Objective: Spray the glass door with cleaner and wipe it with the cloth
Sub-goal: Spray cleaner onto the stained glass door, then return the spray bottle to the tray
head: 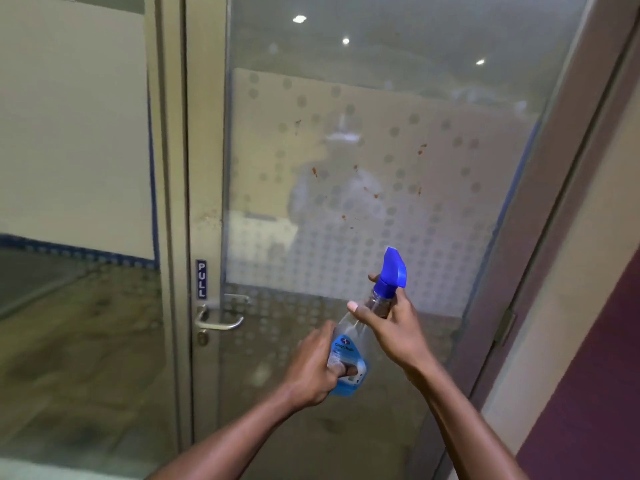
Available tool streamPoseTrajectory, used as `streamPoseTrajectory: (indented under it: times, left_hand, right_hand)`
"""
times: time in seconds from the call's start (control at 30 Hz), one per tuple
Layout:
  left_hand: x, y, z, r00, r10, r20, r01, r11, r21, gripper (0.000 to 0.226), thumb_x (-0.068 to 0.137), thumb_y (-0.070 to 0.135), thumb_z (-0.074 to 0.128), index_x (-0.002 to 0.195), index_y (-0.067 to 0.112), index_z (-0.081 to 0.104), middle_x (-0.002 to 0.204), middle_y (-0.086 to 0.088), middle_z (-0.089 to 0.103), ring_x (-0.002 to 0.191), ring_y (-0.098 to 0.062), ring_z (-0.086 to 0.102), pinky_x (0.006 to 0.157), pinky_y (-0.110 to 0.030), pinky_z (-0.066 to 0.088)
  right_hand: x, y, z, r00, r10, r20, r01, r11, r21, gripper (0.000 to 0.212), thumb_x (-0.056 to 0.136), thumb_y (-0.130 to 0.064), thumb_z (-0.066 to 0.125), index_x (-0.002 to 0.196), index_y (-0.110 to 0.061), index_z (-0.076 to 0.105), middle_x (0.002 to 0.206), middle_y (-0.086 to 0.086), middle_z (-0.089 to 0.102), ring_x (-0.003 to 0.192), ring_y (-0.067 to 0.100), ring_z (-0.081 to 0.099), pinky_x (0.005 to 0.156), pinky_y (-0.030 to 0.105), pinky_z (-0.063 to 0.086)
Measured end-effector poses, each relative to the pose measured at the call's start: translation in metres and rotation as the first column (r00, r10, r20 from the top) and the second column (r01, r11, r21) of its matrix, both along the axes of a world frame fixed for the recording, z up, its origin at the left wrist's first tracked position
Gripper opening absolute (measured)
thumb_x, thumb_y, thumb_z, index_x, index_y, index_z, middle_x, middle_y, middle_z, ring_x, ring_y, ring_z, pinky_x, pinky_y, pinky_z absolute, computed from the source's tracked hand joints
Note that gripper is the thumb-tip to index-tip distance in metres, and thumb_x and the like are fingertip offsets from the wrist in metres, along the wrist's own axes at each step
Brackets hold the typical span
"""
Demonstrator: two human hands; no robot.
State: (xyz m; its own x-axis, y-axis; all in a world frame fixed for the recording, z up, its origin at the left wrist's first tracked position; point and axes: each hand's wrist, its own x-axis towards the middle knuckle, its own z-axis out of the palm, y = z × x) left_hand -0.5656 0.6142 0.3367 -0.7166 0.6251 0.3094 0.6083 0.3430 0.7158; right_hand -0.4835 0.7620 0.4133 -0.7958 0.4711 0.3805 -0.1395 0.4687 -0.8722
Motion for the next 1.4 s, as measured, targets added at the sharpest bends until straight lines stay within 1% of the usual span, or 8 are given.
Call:
streamPoseTrajectory:
  times: [0.1, 0.27, 0.57, 0.7, 0.8, 1.03, 1.27, 1.4]
  left_hand:
    - [0.0, -0.023, -0.021, 0.999, 0.03, 0.038, -0.03, 1.0, 0.003, 0.049, 0.073, 0.053, 0.075, 0.11, 0.033, 0.051, 0.11, 0.01, 0.068, 0.099, -0.02, 0.067, 0.086, -0.05, 0.056]
    - [0.005, -0.078, -0.056, 0.979, 0.174, 0.104, -0.172, 0.985, -0.021, 0.048, 0.074, 0.044, 0.08, 0.109, 0.032, 0.05, 0.109, 0.007, 0.069, 0.099, -0.021, 0.067, 0.087, -0.048, 0.056]
    - [0.031, -0.193, -0.103, 0.872, 0.454, 0.183, -0.447, 0.891, -0.084, 0.046, 0.073, 0.028, 0.087, 0.099, 0.034, 0.049, 0.098, 0.011, 0.07, 0.087, -0.016, 0.069, 0.077, -0.045, 0.058]
    - [0.052, -0.243, -0.12, 0.794, 0.56, 0.236, -0.556, 0.826, -0.09, 0.041, 0.068, 0.03, 0.075, 0.102, 0.033, 0.052, 0.097, 0.009, 0.072, 0.09, -0.022, 0.071, 0.077, -0.049, 0.058]
    - [0.074, -0.284, -0.134, 0.723, 0.636, 0.27, -0.637, 0.765, -0.096, 0.042, 0.072, 0.024, 0.079, 0.102, 0.033, 0.052, 0.095, 0.01, 0.069, 0.09, -0.023, 0.069, 0.079, -0.049, 0.057]
    - [0.139, -0.391, -0.154, 0.552, 0.778, 0.3, -0.778, 0.61, -0.149, 0.05, 0.074, 0.028, 0.088, 0.112, 0.036, 0.055, 0.107, 0.011, 0.074, 0.094, -0.017, 0.07, 0.082, -0.041, 0.059]
    - [0.223, -0.501, -0.168, 0.337, 0.869, 0.362, -0.899, 0.411, -0.151, 0.052, 0.065, 0.032, 0.09, 0.109, 0.027, 0.062, 0.101, 0.008, 0.075, 0.091, -0.02, 0.072, 0.081, -0.049, 0.059]
    - [0.269, -0.551, -0.177, 0.226, 0.907, 0.357, -0.938, 0.301, -0.172, 0.052, 0.068, 0.031, 0.09, 0.112, 0.025, 0.064, 0.105, 0.007, 0.076, 0.095, -0.017, 0.073, 0.086, -0.048, 0.06]
  right_hand:
    - [-0.005, -0.015, -0.021, 0.997, 0.058, 0.045, -0.057, 0.998, -0.021, 0.061, 0.076, -0.051, 0.09, 0.128, -0.032, 0.064, 0.094, -0.015, 0.076, 0.091, 0.007, 0.073, 0.096, 0.045, 0.06]
    - [-0.022, -0.055, -0.051, 0.964, 0.221, 0.144, -0.225, 0.974, 0.01, 0.033, 0.087, -0.036, 0.09, 0.112, -0.031, 0.07, 0.079, -0.014, 0.076, 0.075, 0.006, 0.07, 0.082, 0.04, 0.058]
    - [-0.038, -0.155, -0.096, 0.84, 0.453, 0.299, -0.494, 0.866, 0.077, 0.03, 0.085, -0.032, 0.092, 0.109, -0.027, 0.074, 0.086, -0.008, 0.08, 0.081, 0.008, 0.075, 0.082, 0.032, 0.061]
    - [-0.04, -0.205, -0.113, 0.739, 0.532, 0.412, -0.635, 0.755, 0.163, 0.036, 0.086, -0.03, 0.091, 0.116, -0.028, 0.073, 0.093, -0.009, 0.08, 0.09, 0.011, 0.078, 0.09, 0.042, 0.064]
    - [-0.039, -0.253, -0.126, 0.686, 0.57, 0.452, -0.694, 0.699, 0.171, 0.034, 0.086, -0.035, 0.091, 0.113, -0.025, 0.074, 0.094, -0.007, 0.082, 0.087, 0.011, 0.079, 0.087, 0.045, 0.064]
    - [-0.012, -0.371, -0.147, 0.531, 0.685, 0.499, -0.828, 0.544, 0.134, 0.027, 0.089, -0.034, 0.088, 0.109, -0.022, 0.072, 0.09, -0.015, 0.08, 0.081, -0.001, 0.076, 0.074, 0.027, 0.058]
    - [0.037, -0.497, -0.172, 0.38, 0.767, 0.517, -0.922, 0.361, 0.142, 0.023, 0.089, -0.036, 0.087, 0.102, -0.033, 0.068, 0.092, -0.01, 0.08, 0.088, 0.008, 0.077, 0.086, 0.044, 0.063]
    - [0.068, -0.562, -0.182, 0.296, 0.809, 0.507, -0.955, 0.258, 0.146, 0.027, 0.089, -0.041, 0.085, 0.107, -0.028, 0.07, 0.093, -0.01, 0.08, 0.085, 0.016, 0.077, 0.082, 0.046, 0.062]
